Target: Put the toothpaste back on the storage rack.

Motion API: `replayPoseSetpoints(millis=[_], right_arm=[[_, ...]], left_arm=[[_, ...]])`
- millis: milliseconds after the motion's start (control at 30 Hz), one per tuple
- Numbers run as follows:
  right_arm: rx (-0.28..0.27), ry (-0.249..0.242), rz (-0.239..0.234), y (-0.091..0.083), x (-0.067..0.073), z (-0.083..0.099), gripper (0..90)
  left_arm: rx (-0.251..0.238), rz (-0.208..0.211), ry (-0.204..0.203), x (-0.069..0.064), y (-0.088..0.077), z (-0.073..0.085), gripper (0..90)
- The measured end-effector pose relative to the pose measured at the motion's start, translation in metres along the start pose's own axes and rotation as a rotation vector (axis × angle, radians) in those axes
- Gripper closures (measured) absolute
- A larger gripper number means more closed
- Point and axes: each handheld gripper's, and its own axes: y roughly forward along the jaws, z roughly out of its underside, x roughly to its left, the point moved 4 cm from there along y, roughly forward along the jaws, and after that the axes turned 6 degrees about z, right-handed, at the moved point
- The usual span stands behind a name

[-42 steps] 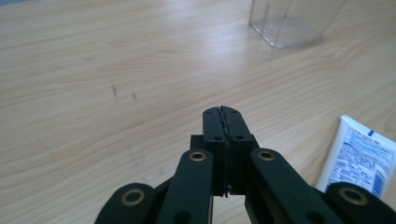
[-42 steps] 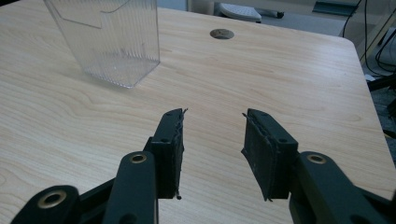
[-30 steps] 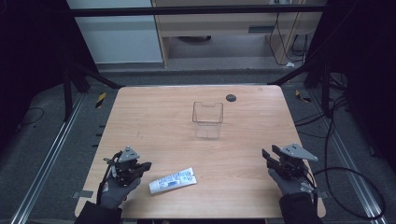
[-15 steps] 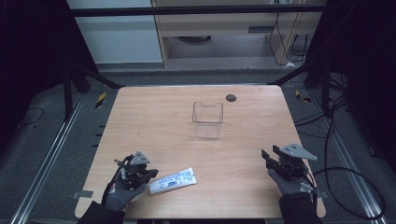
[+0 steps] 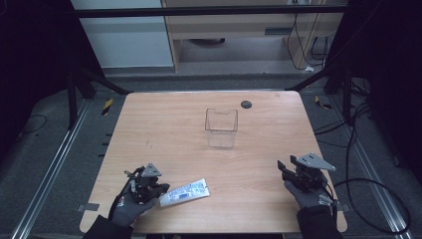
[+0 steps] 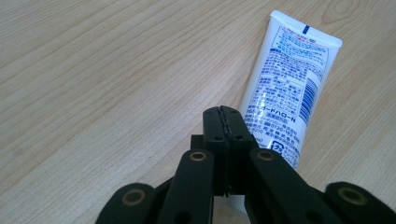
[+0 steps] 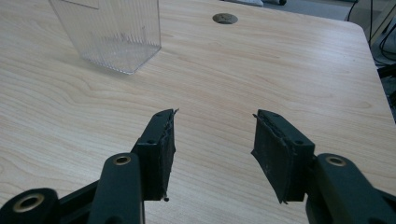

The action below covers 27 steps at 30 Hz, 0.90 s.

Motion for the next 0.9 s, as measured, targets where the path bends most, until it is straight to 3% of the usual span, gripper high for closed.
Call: replayPoseSetpoints(millis=[900], right_arm=[[0.028, -0.009, 0.000, 0.0020, -0.0001, 0.0023, 44.8]], left_arm=[[0.048, 0.040, 0.008, -0.0094, 0.0033, 0.0043, 88.3]])
